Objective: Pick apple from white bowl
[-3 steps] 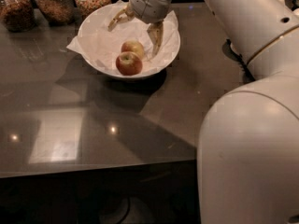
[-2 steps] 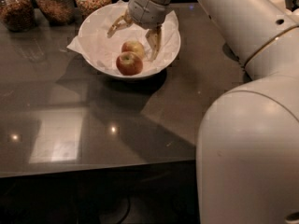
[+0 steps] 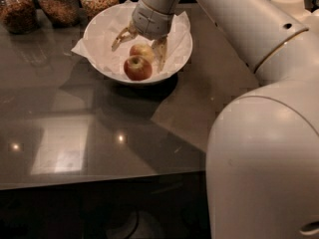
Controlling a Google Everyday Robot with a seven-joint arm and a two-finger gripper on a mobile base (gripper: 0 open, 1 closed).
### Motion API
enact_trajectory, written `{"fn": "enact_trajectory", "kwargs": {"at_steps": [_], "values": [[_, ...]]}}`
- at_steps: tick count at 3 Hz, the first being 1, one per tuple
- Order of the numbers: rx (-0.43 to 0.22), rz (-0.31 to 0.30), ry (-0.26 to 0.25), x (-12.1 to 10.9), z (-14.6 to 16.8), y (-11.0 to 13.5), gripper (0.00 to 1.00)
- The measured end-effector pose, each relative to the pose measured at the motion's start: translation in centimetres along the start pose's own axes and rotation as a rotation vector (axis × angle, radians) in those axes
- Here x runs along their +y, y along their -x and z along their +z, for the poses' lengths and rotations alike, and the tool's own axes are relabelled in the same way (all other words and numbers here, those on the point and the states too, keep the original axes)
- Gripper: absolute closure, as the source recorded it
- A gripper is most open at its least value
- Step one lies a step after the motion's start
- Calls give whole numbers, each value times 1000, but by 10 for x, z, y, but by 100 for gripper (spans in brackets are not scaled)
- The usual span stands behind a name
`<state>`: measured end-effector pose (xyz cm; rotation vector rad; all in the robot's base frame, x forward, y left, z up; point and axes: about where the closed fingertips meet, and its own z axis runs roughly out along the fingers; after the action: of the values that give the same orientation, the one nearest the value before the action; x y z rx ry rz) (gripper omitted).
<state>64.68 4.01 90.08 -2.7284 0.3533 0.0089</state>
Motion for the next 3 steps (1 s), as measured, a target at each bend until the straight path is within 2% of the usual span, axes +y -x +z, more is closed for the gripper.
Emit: {"fn": "enact_trajectory", "kwargs": {"at_steps": [3], "values": [[30, -68, 0, 3, 12, -6, 25]]}}
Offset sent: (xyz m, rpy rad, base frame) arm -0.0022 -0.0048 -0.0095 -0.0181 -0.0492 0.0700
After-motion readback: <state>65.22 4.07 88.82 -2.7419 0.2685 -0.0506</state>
